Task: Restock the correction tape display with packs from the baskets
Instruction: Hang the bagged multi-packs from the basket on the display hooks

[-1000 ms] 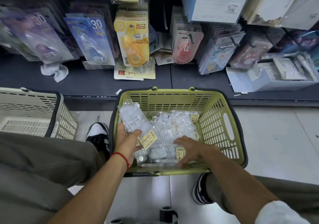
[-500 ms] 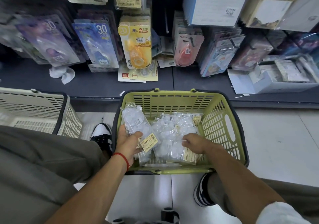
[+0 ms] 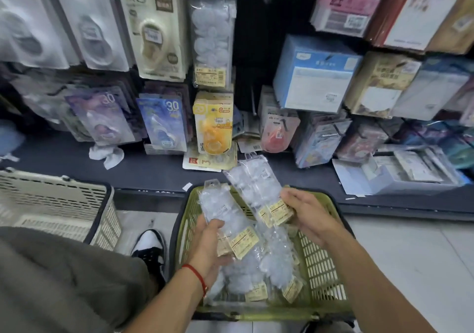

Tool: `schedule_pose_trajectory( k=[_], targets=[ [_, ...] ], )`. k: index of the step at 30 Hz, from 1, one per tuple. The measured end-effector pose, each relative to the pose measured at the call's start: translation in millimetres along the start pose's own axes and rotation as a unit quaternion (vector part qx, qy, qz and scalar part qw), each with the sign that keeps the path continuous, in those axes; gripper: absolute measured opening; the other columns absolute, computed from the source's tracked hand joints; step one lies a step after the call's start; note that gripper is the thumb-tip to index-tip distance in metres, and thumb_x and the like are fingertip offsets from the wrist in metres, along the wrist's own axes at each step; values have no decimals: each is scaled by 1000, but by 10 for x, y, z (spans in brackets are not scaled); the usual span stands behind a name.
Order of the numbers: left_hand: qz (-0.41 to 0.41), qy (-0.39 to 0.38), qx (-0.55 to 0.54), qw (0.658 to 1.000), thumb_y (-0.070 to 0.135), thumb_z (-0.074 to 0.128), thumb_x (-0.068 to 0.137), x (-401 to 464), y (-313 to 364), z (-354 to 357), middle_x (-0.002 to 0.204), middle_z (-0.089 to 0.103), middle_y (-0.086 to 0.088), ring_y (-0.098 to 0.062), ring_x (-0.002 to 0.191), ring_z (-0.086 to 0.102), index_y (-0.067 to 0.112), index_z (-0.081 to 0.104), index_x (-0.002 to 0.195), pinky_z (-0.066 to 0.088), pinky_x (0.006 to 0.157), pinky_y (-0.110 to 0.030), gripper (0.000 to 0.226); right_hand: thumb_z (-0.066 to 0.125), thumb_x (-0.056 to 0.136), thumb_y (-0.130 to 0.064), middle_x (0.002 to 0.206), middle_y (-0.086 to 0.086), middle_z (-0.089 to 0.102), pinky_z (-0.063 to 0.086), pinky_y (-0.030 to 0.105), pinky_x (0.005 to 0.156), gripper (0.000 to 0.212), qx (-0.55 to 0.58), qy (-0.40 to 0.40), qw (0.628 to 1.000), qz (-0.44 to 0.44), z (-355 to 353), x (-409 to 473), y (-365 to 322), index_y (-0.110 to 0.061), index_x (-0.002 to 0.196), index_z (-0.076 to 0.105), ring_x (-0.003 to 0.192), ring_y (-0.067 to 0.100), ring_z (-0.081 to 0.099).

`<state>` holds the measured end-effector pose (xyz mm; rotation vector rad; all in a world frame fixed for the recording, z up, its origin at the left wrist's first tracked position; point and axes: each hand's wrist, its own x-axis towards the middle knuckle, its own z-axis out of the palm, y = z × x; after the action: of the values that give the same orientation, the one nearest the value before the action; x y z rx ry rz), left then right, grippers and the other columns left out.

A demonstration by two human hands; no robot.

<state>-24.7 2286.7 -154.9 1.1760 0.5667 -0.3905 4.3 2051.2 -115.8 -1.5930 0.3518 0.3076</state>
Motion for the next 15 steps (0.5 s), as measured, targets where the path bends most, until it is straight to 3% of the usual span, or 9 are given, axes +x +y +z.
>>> schedule_pose_trajectory(
  k=[4, 7, 9, 12, 15],
  targets=[
    [27, -93, -109, 989, 31, 52, 108, -151, 551, 92, 124, 75, -15, -48, 107, 73, 29, 53, 124, 60, 81, -69, 16, 55, 108, -24, 84, 3, 69, 49, 39, 80, 21, -65, 40, 996, -46, 600, 34, -322, -17, 94, 69, 84, 22, 61],
    [94, -135, -97, 982, 39, 66, 100, -265, 949, 4, 123, 76, -15, -44, 107, 75, 35, 51, 118, 59, 86, -70, 24, 57, 102, -36, 90, 2, 73, 50, 41, 82, 20, -149, 60, 984, -78, 844, 34, -740, -21, 93, 69, 87, 21, 65],
    [138, -151, -79, 976, 33, 74, 92, -335, 1219, -33, 124, 76, -14, -44, 107, 75, 34, 49, 124, 60, 84, -69, 41, 55, 97, -40, 83, 2, 70, 52, 40, 77, 25, -191, 55, 974, -111, 959, -3, -1072, -19, 89, 66, 81, 22, 64],
    [175, -182, -70, 965, 23, 75, 90, -416, 1677, -52, 128, 74, -15, -47, 107, 74, 30, 48, 130, 62, 78, -64, 49, 53, 83, -54, 80, 6, 71, 58, 51, 80, 38, -216, 44, 959, -176, 1078, -90, -1590, -18, 88, 63, 83, 32, 69],
    [217, -203, -38, 954, 15, 71, 94, -440, 2147, -92, 132, 73, -10, -44, 112, 73, 31, 49, 133, 62, 78, -64, 47, 60, 77, -69, 86, -2, 78, 61, 48, 80, 46, -216, 33, 945, -242, 1139, -133, -2029, -27, 96, 63, 82, 21, 74]
  ],
)
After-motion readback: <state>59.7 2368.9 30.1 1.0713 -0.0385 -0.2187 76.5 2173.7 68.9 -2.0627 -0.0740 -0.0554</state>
